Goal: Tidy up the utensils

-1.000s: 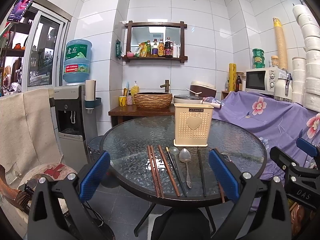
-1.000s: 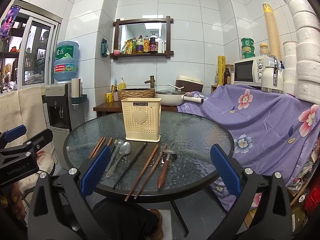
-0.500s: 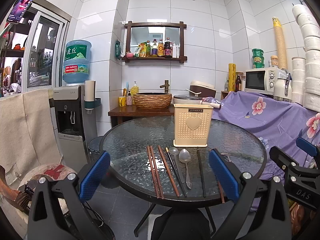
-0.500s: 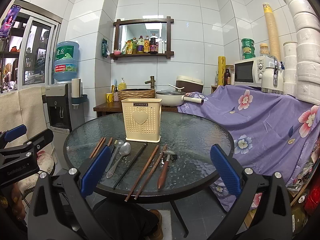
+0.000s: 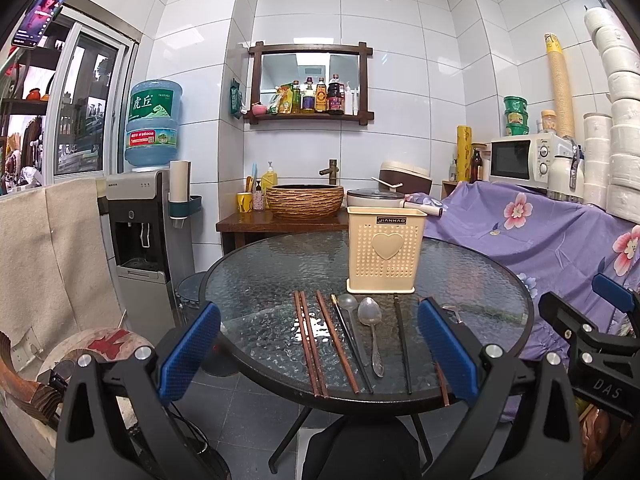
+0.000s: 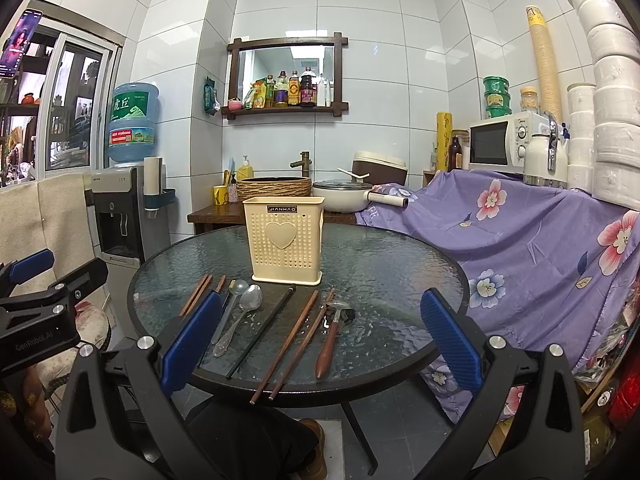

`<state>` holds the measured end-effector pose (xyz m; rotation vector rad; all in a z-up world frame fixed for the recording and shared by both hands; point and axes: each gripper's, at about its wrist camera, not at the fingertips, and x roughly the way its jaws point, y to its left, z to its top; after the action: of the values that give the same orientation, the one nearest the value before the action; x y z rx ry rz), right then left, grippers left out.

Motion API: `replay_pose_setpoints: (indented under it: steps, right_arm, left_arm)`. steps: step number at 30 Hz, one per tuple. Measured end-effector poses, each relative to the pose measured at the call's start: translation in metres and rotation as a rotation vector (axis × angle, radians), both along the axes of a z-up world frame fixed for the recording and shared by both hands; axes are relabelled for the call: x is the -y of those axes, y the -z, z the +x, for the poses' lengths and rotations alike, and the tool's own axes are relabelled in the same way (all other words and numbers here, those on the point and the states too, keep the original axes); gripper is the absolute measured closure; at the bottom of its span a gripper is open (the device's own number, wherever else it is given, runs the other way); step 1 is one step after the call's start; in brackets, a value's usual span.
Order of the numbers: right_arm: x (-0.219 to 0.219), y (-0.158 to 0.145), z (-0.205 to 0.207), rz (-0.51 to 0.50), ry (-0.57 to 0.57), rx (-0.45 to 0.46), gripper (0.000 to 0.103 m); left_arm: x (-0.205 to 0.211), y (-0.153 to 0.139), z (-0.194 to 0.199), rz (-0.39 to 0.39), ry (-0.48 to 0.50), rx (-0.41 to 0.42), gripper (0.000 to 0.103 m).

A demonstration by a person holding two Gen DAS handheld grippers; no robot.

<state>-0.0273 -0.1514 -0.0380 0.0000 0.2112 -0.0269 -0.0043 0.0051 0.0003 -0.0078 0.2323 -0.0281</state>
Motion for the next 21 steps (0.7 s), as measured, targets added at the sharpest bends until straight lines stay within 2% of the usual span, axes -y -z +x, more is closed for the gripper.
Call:
replay_pose_setpoints:
  steps: [21]
  right_arm:
    - [-0.0010,0.0012,0.0017,0.000,-0.007,-0.005,0.005]
  left_arm:
    - [-0.0005,0.0010,0.0024,0.000,-0.001,-0.010,0.006]
